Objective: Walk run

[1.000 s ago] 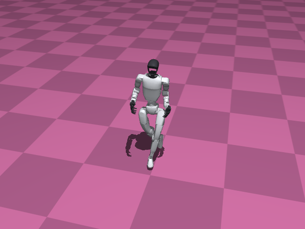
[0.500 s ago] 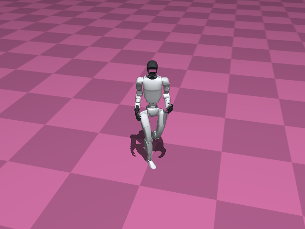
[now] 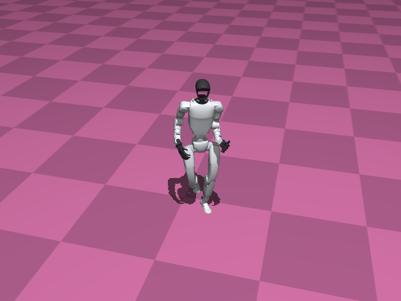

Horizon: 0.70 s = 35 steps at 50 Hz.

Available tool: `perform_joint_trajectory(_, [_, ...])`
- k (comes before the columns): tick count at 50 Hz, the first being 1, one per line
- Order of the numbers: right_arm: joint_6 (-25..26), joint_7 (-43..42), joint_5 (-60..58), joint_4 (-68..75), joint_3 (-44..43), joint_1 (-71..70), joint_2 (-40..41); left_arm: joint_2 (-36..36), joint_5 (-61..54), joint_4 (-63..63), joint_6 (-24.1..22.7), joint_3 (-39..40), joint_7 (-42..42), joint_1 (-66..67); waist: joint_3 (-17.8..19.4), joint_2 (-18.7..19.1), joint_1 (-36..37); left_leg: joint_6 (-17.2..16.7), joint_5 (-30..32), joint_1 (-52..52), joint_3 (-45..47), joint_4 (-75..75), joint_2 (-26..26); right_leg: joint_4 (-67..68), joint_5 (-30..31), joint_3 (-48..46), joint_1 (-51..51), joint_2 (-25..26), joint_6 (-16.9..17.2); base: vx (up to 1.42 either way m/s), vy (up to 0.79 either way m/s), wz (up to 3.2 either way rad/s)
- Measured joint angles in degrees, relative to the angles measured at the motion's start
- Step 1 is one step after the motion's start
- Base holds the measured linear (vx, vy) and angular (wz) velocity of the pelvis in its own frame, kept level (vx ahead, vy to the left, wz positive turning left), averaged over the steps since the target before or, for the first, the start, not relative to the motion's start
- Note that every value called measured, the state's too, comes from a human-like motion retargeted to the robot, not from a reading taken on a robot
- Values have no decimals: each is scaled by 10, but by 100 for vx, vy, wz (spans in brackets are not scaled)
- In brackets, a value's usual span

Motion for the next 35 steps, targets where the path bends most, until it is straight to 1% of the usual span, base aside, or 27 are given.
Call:
perform_joint_trajectory(2, [-3,17,-2,6,-14,33,-12,1,-24,-24,-1,-26,5,-54,-5,34,0,-22,8,29,-16,-23,34,-33,-54,-5,-46,28,-14,104,-31,11])
perform_joint_trajectory(3, [-10,18,1,2,-24,49,-19,8,-26,-37,-6,-35,12,-79,-6,47,-9,-28,18,44,-25,-35,38,-44,-90,-8,-69,31,-6,111,-33,77])
perform_joint_trajectory(5, [-24,3,3,-9,-43,79,-29,31,-11,-65,-16,-55,29,-119,-7,72,-51,-42,59,75,-54,-65,36,-81,-158,-32,-118,20,12,120,-32,139])
perform_joint_trajectory(8, [-38,-23,5,-21,-63,106,-36,75,9,-99,-19,-77,33,-149,-15,86,-112,-73,136,125,-79,-92,29,-209,-214,-16,-173,11,27,125,-37,130])
perform_joint_trajectory(10, [-40,-33,5,-25,-72,107,-28,106,12,-110,-19,-81,30,-163,-18,86,-153,-88,188,160,-97,-100,17,-309,-251,24,-197,14,31,131,-55,99])
perform_joint_trajectory(12, [-34,-43,5,-23,-67,85,-8,140,10,-104,-18,-78,26,-168,-19,82,-173,-106,240,196,-97,-105,12,-391,-291,61,-203,13,44,90,-35,9])
perform_joint_trajectory(13, [-31,-51,6,-23,-62,73,5,154,9,-96,-18,-78,23,-167,-20,84,-172,-118,267,210,-93,-100,15,-414,-290,43,-204,2,36,100,-38,-32])
perform_joint_trajectory(14, [-29,-62,8,-22,-58,60,18,166,6,-83,-17,-82,20,-163,-20,82,-174,-133,299,224,-96,-86,12,-417,-264,13,-204,-6,11,132,-55,-24])
perform_joint_trajectory(15, [-26,-75,10,-21,-54,45,31,177,2,-69,-16,-86,17,-159,-21,78,-179,-150,332,236,-102,-66,5,-410,-224,-23,-203,-13,-21,154,-68,-21])
perform_joint_trajectory(16, [-27,-86,12,-19,-47,33,44,183,-3,-53,-11,-88,9,-145,-31,74,-175,-175,378,233,-88,-27,3,-384,-244,-52,-191,-25,-43,153,-70,-45])
perform_joint_trajectory(17, [-29,-96,13,-15,-39,20,58,187,-6,-36,-6,-87,-4,-130,-37,73,-169,-197,418,221,-72,30,7,-356,-272,-25,-180,-9,-60,133,-66,-92])
perform_joint_trajectory(18, [-33,-104,11,-8,-31,5,73,187,-6,-16,2,-78,-29,-108,-32,80,-159,-212,447,193,-54,125,24,-322,-316,112,-174,65,-68,123,-59,-81])
perform_joint_trajectory(19, [-33,-103,10,1,-37,-15,86,180,1,7,10,-71,-53,-90,-24,86,-151,-218,456,161,-54,223,47,-303,-331,110,-161,74,-71,117,-51,-46])
perform_joint_trajectory(20, [-31,-98,10,11,-51,-39,98,170,13,32,18,-66,-77,-73,-13,94,-144,-219,456,127,-62,322,73,-291,-331,37,-145,51,-73,127,-50,-24])
perform_joint_trajectory(21, [-28,-94,12,7,-43,-58,100,153,19,48,18,-60,-80,-51,-22,72,-141,-210,436,102,-76,326,28,-306,-332,59,-121,35,-73,133,-53,-44])
perform_joint_trajectory(22, [-26,-92,15,1,-33,-75,101,137,24,60,15,-55,-83,-27,-28,53,-137,-196,409,78,-82,331,-2,-319,-333,79,-99,26,-74,131,-54,-96])
perform_joint_trajectory(23, [-28,-94,22,-7,-18,-90,102,122,24,67,9,-51,-83,1,-32,39,-131,-175,366,54,-69,338,-4,-326,-335,98,-78,28,-79,124,-48,-112])
perform_joint_trajectory(25, [-37,-108,33,-34,-1,-109,98,96,18,66,0,-37,-81,61,-31,25,-120,-127,269,-3,-31,352,28,-354,-304,119,-35,32,-79,122,-42,-120])
perform_joint_trajectory(27, [-46,-130,32,-66,9,-120,87,70,25,62,0,-4,-81,110,-28,12,-94,-101,199,-51,11,302,48,-379,-237,129,-2,27,-75,126,-37,-159])
perform_joint_trajectory(28, [-49,-140,28,-82,15,-125,79,58,32,60,0,14,-81,130,-28,7,-75,-97,181,-71,31,257,60,-388,-203,141,13,30,-75,138,-37,-196])
perform_joint_trajectory(30, [-53,-152,17,-110,18,-128,64,39,43,57,-3,43,-76,164,-23,5,-38,-97,159,-97,49,134,73,-401,-140,168,43,41,-77,125,-28,-202])
perform_joint_trajectory(32, [-48,-158,1,-130,15,-124,49,30,47,53,-7,57,-68,183,-13,13,-3,-87,127,-101,28,4,57,-408,-90,170,82,57,-86,118,-16,-193])
perform_joint_trajectory(33, [-45,-160,-7,-138,14,-121,42,30,47,50,-9,60,-65,189,-8,15,14,-91,108,-98,0,-49,41,-409,-68,168,103,56,-90,145,-15,-170])
perform_joint_trajectory(34, [-41,-164,-14,-144,13,-117,35,35,49,47,-11,59,-62,191,-4,18,22,-124,101,-95,-30,-86,39,-405,-49,151,124,52,-93,144,-13,-132])
perform_joint_trajectory(35, [-37,-168,-22,-149,11,-113,29,43,50,43,-12,57,-60,192,-1,21,25,-171,99,-92,-60,-116,44,-399,-30,129,143,47,-97,141,-11,-117])
